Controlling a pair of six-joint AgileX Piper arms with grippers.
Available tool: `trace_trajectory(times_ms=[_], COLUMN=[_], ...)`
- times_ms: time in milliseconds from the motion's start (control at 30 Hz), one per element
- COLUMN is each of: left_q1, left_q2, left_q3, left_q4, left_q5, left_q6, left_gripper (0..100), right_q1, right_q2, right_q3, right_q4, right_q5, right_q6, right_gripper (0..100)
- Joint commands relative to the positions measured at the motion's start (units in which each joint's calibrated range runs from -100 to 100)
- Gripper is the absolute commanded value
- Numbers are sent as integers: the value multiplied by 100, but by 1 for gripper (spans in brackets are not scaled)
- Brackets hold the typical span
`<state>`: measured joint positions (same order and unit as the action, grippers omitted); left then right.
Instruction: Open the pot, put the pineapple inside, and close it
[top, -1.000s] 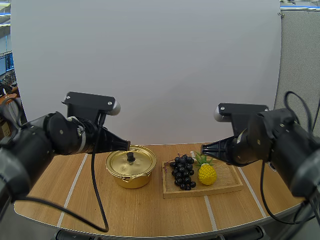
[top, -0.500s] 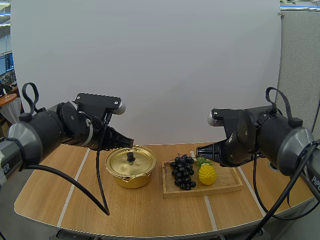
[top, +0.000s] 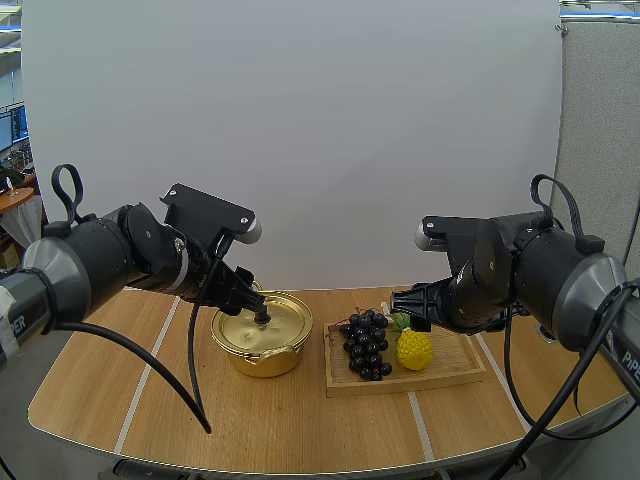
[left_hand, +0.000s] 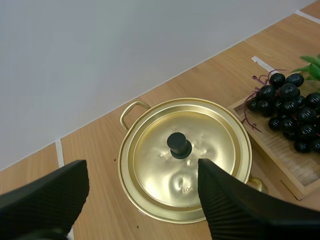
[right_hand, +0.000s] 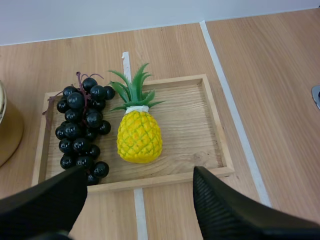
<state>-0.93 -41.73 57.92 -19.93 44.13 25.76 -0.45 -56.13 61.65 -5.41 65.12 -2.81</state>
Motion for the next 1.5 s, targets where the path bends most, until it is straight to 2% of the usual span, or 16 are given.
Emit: trace_trajectory(times_ms=[0,100,267,367,767,933,1333,1367,1467], left_q1=[15,-66,-316,-393,-393,-393,-393,-393,-393], left_q2=[370,859,1899,2472,4096,4331,4344,4344,4344], left_q3=[-484,-857,-1364,-1642,-2564,-2608,-2608,-2608,-2608], left_q4=[-607,-820,-510,-388,317,624,584,584,594], left_q5=[787,1230,1223,1108,1300,1300,1548,1570,1732], left_q6=[723,888,888,847,486,339,305,305,317], left_gripper=[100,100,100,100,100,100,100,95,55], right_q1=[-27,-27,-27,-27,-27,-27,-27,-27,-27], right_q2=[-43,-43,-43,-43,-43,-43,-43,-43,-43], right_q3=[-58,-58,-58,-58,-58,-58,-58,-58,-58], right_q4=[39,40,40,40,40,40,40,40,40], right_q5=[71,88,93,93,93,93,-39,-39,-39], right_q6=[-51,-51,-134,-171,-171,-171,-170,-170,-170], right_gripper=[100,100,100,100,100,100,100,100,100])
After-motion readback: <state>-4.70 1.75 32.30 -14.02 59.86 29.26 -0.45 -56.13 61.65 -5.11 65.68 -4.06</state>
